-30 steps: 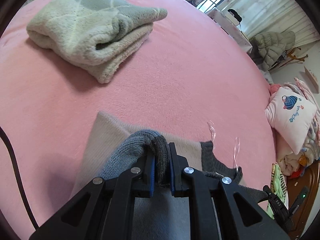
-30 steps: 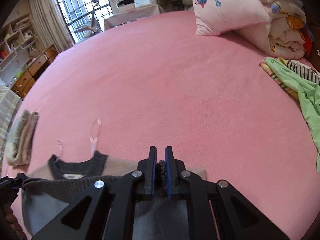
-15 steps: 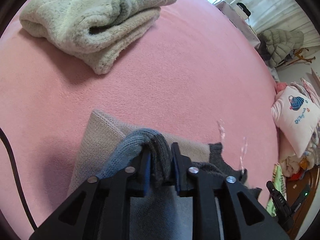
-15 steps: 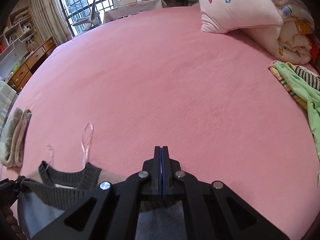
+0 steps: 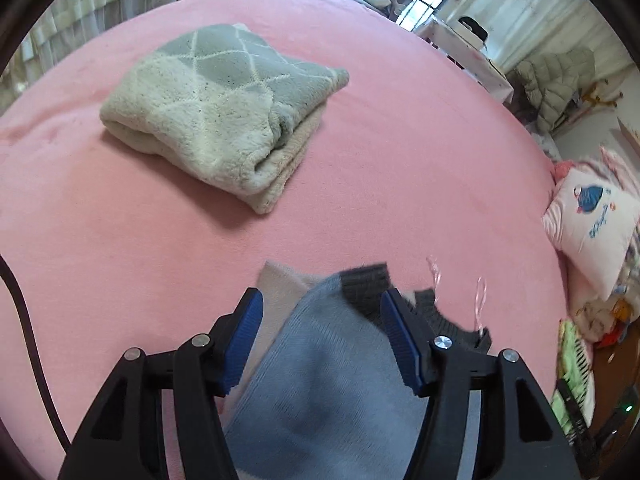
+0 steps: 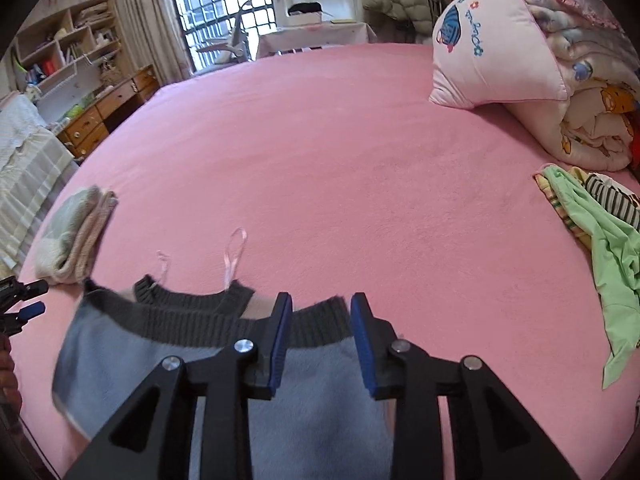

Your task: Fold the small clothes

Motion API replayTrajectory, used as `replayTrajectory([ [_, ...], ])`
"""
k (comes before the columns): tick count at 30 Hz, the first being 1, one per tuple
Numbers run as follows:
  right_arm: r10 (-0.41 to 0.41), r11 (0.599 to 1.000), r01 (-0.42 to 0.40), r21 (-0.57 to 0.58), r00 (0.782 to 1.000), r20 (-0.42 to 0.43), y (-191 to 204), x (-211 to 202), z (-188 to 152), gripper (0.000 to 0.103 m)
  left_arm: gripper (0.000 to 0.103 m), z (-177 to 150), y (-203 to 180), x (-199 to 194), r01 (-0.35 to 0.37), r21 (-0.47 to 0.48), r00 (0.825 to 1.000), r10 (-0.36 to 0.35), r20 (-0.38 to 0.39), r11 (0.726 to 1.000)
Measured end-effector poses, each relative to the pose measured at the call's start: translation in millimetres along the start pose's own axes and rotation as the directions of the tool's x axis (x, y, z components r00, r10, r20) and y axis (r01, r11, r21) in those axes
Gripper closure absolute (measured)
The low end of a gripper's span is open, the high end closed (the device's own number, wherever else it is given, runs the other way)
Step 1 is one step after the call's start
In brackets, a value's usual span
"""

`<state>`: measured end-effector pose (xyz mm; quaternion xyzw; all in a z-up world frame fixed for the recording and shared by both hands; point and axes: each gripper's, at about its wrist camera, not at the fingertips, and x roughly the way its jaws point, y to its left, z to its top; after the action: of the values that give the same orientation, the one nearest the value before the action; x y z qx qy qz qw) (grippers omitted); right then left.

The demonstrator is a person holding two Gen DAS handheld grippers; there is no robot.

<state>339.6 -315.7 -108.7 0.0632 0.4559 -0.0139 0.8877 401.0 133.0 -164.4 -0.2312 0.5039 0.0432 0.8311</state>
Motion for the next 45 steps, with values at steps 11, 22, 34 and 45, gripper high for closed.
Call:
replayTrajectory([
  [11, 0.115, 0.989, -0.122, -0.082, 0.99, -0.087, 57.6, 25.6, -34.9, 0.082, 0.043, -67.9, -49.5, 21.9, -0.002, 0.33, 0.999, 0.017, -0.042, 0.944],
  [22, 0.063, 0.991, -0.083, -0.109, 0.983, -0.175, 62.7, 85.8, -51.7, 0.083, 0.044, -65.2, -73.8, 90.4, -0.118, 0.433, 0.988, 0.15, -0.039, 0.893],
  [34, -0.103, 0.995, 0.102, -0.016, 0.984, -0.147, 0.7, 97.9, -37.9, 0.103, 0.045, -92.4, -68.8, 74.0, -0.199, 0.481, 0.98, 0.181, 0.084, 0.854],
  [45, 0.021, 0.999, -0.022, -0.03, 0.999, -0.04, 33.1, 2.9, -60.2, 0.103, 0.045, -126.5, -56.8, -0.5, -0.13, 0.495, 0.991, 0.124, 0.045, 0.859],
])
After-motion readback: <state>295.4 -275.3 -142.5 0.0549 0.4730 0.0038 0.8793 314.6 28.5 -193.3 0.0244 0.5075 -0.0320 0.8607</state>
